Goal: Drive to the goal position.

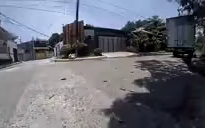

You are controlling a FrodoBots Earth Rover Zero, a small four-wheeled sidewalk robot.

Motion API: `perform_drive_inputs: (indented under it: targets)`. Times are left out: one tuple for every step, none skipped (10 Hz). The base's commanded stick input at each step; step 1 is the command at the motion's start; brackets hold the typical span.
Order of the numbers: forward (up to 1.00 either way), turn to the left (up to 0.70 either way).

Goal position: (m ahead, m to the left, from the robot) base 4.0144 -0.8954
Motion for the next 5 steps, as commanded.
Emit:
perform_drive_inputs:
  targets:
    - [1.0,-0.39]
    - [1.0,-0.4]
    - [1.0,-0.4]
    - [1.0,-0.4]
    - [1.0,-0.4]
